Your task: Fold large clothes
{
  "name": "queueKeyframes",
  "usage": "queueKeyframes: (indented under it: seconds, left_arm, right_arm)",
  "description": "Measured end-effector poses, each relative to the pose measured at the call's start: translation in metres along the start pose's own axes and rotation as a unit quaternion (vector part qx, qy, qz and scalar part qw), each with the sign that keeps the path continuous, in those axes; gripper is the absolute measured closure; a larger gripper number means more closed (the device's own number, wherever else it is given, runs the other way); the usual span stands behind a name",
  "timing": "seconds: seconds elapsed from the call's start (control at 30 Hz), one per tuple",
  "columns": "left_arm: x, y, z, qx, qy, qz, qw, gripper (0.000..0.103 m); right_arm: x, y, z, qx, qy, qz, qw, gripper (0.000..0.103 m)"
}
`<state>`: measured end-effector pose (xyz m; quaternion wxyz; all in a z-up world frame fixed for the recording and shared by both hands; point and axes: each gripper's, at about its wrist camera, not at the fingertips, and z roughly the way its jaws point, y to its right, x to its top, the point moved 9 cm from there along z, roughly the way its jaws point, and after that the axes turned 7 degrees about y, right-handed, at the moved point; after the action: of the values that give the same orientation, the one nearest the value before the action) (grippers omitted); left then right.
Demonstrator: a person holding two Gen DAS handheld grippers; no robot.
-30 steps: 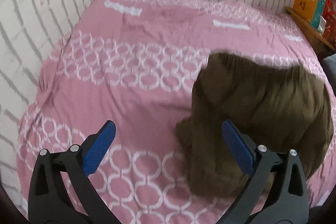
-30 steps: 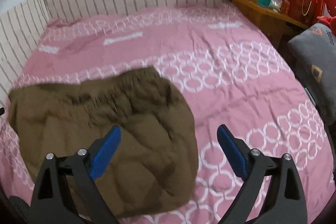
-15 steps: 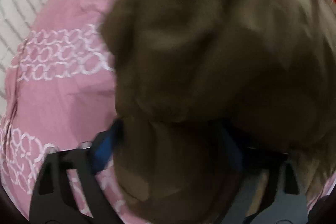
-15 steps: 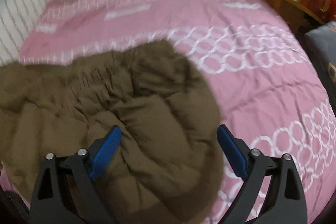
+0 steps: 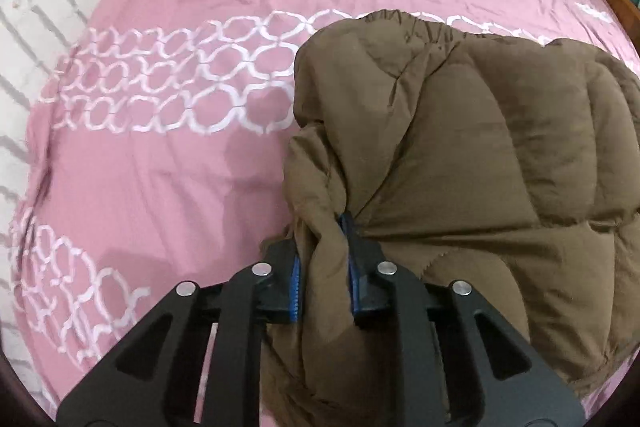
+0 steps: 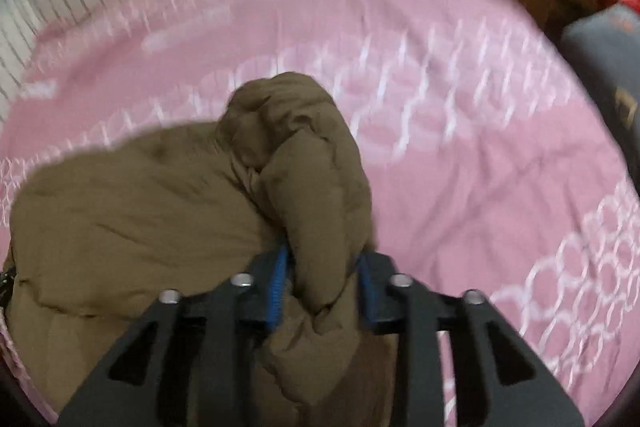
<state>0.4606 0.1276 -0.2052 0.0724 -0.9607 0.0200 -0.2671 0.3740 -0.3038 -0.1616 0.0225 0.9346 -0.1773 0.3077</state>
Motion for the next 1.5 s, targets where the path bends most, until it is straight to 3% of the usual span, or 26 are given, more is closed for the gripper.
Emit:
queueKeyframes:
  seconds: [0.07,0.1,0.13,0.27,0.33,0.47,0.6,0.7,0.8,0.93,1.5]
  left_arm:
    - [-0.006,-0.002,-0.018,0.007,0.023,0.011,0.9997,0.064]
    - [-0.009,-0.006,-0.026,0.013,0.033,0.014,0.9993,0.043]
    - [-0.013,-0.012,-0.039,0.015,0.053,0.013,0.9984,0.029]
    - [-0.046,-0.023,-0.070,0.002,0.079,-0.001,0.9969,0.023]
    - [-0.067,-0.031,-0.083,0.010,0.091,-0.016,0.9956,0.009]
    - [-0.108,-0.042,-0.094,0.020,0.099,-0.036,0.9942,0.007]
    - [-0.141,-0.049,-0.094,0.021,0.085,-0.045,0.9951,0.007]
    - [-0.151,-0.064,-0.101,0.030,0.088,-0.052,0.9943,0.007]
    - [-0.160,-0.059,-0.119,0.036,0.101,-0.051,0.9929,0.004]
    - [-0.163,-0.048,-0.129,0.022,0.104,-0.046,0.9933,0.003]
    - [-0.163,-0.061,-0.120,0.011,0.085,-0.068,0.9940,0.003]
  right_arm:
    - [0.003,-0.005,-0.026,0.039,0.032,0.011,0.999,0.033]
    - [0.001,-0.005,-0.042,0.054,0.050,0.016,0.997,0.013]
    - [-0.002,-0.002,-0.053,0.055,0.064,0.017,0.996,0.013]
    - [-0.041,-0.001,-0.105,0.057,0.108,0.004,0.993,0.013]
    - [-0.065,-0.003,-0.125,0.056,0.130,-0.011,0.990,0.013]
    - [-0.107,-0.005,-0.149,0.009,0.187,-0.056,0.981,0.013]
    - [-0.146,-0.004,-0.163,0.025,0.224,-0.010,0.974,0.013]
    - [-0.163,-0.008,-0.161,0.025,0.205,-0.046,0.977,0.013]
    - [-0.159,-0.007,-0.172,0.008,0.220,-0.067,0.973,0.013]
    - [-0.172,-0.004,-0.187,0.037,0.223,-0.039,0.973,0.010]
    - [-0.183,0.025,-0.167,0.005,0.196,0.033,0.980,0.010]
